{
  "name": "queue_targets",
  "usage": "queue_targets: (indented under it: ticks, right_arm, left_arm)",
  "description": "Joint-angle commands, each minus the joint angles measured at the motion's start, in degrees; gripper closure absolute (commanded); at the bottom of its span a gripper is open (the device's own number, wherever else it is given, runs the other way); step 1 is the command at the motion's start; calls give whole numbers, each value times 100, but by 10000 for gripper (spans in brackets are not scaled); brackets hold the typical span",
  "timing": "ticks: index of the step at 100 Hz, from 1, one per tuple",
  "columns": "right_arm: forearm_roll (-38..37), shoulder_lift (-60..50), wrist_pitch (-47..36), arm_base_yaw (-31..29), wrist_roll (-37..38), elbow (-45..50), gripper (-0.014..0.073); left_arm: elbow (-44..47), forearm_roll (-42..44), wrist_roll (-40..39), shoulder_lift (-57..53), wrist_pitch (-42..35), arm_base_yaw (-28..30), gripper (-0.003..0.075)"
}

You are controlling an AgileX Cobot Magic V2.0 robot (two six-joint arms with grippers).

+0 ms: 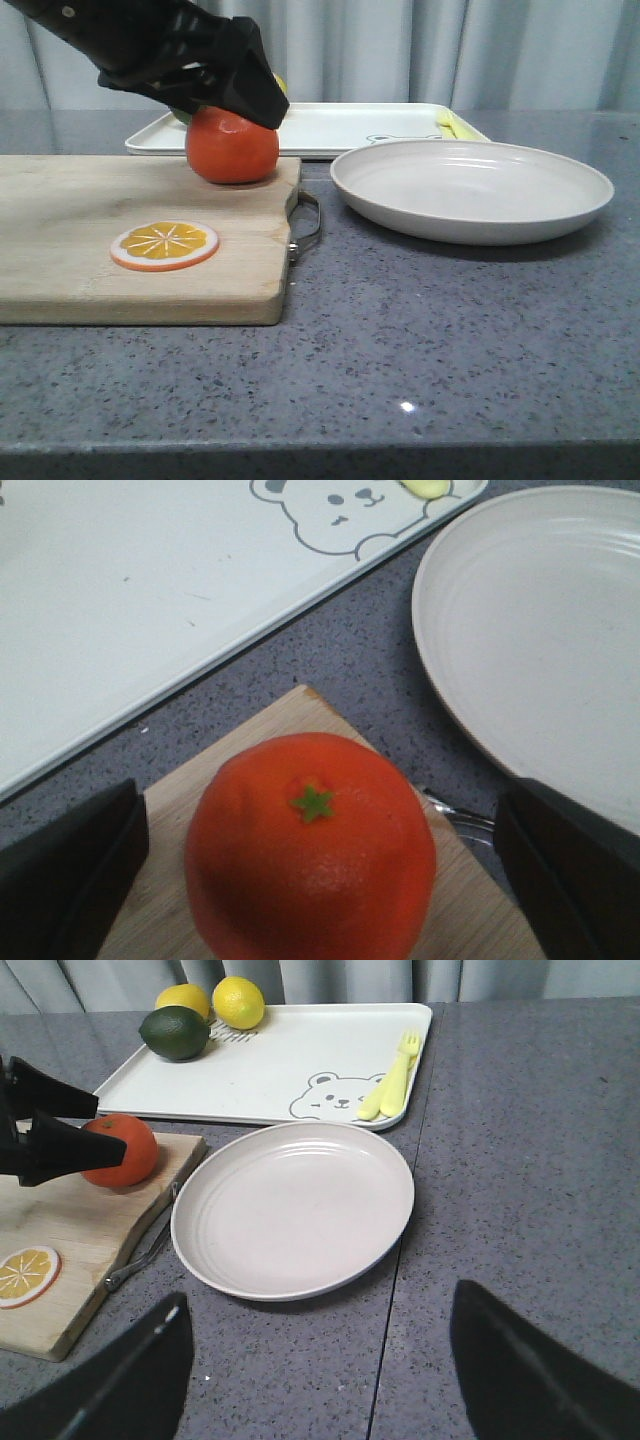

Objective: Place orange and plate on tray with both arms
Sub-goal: 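Lower the left gripper onto the orange on the cutting board and grasp it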

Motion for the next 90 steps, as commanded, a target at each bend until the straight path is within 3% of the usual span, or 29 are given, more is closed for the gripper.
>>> queue_targets:
  ticks: [1,14,23,55,90]
  right_arm:
    - [52,123,-387,-19,-20,-178,52]
    - [52,123,-387,-19,-20,-178,52]
    - [52,123,-387,-19,-20,-178,52]
    - [52,123,-382,-19,-20,-178,52]
    - [46,123,-388,-19,-20,-178,52]
  left_arm:
    - [-197,-170,1,-103,-249,-50,48]
    - [-197,-170,1,58,-276,-50,52]
    - [-197,-170,1,124,-290,-50,106]
    - [-197,-166,1,131,-290,-50,548]
    - [-208,-446,1,-283,73,-264,578]
